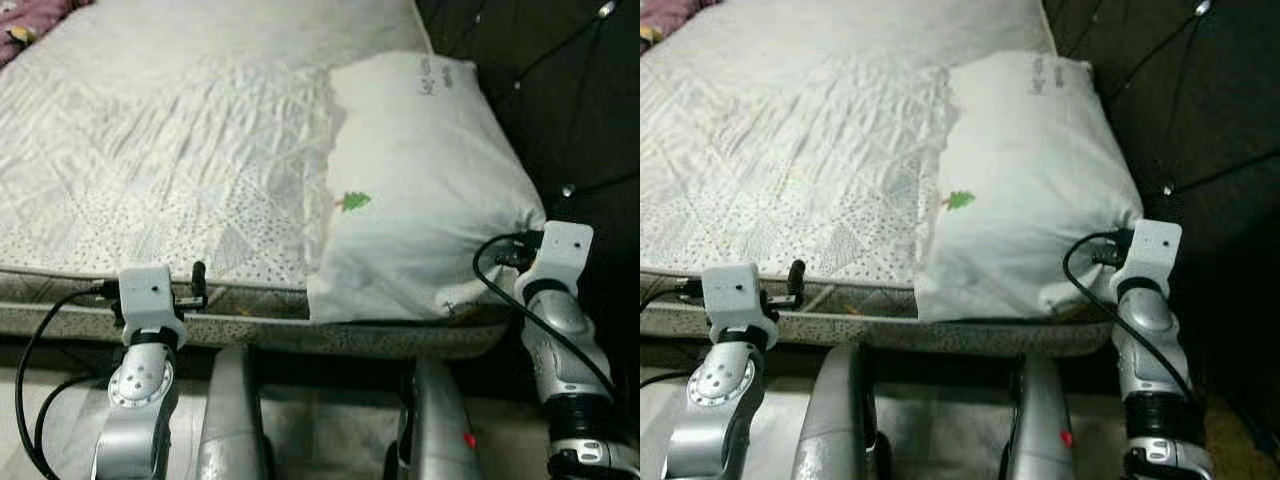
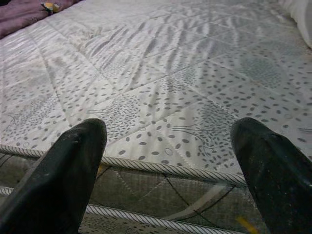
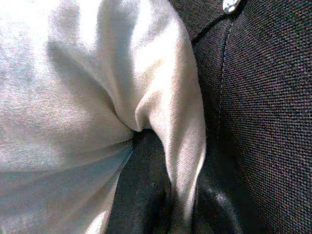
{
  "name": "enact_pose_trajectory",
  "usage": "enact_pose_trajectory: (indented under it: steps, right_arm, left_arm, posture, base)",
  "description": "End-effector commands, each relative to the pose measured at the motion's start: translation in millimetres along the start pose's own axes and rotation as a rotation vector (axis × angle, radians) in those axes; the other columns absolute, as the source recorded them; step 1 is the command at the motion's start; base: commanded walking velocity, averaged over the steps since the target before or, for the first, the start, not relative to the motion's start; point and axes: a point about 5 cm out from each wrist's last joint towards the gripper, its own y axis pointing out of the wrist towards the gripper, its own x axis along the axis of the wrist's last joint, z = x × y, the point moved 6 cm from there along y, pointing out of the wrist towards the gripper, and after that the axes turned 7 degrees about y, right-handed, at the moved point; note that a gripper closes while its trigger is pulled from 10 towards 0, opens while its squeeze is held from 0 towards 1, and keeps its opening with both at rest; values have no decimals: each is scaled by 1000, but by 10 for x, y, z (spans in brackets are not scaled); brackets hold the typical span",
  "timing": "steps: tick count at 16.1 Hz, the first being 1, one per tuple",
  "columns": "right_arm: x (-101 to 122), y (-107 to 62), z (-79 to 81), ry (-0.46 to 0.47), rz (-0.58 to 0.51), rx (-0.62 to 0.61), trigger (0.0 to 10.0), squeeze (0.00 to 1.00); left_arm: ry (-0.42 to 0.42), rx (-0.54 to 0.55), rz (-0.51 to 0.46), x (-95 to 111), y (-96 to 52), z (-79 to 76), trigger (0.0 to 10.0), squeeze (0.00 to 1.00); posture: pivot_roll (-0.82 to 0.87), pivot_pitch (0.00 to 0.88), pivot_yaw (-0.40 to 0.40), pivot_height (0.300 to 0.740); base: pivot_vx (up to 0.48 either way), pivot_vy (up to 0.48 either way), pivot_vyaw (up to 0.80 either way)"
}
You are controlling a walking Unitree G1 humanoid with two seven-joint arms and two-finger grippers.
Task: Clean up the room
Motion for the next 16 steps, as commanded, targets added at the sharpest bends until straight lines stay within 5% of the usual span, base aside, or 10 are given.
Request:
enact_pose_trajectory:
  steps: [1, 7, 13, 16]
  right_arm:
    - [47, -12, -77, 10, -11, -39, 10000, 1000]
    - [67, -80, 14, 25, -36, -38, 10000, 1000]
    - [-69, -434, 490, 11, -72, 182, 10000, 1000]
    - [-63, -521, 577, -17, -118, 235, 10000, 1000]
  left_arm:
    - [9, -8, 3, -10, 2, 0, 10000, 0]
    - [1, 13, 1, -7, 18, 40, 10000, 0]
    - [-51, 22, -71, 207, 163, 39, 10000, 0]
    - [-68, 18, -61, 167, 195, 10, 10000, 0]
  posture:
    - [33, 31, 20, 506]
    - [36, 22, 14, 506]
    - [38, 0, 45, 506]
    - [35, 0, 84, 506]
  base:
    - [0, 0, 0]
    - [0, 0, 0]
    - [0, 0, 0]
    - [0, 0, 0]
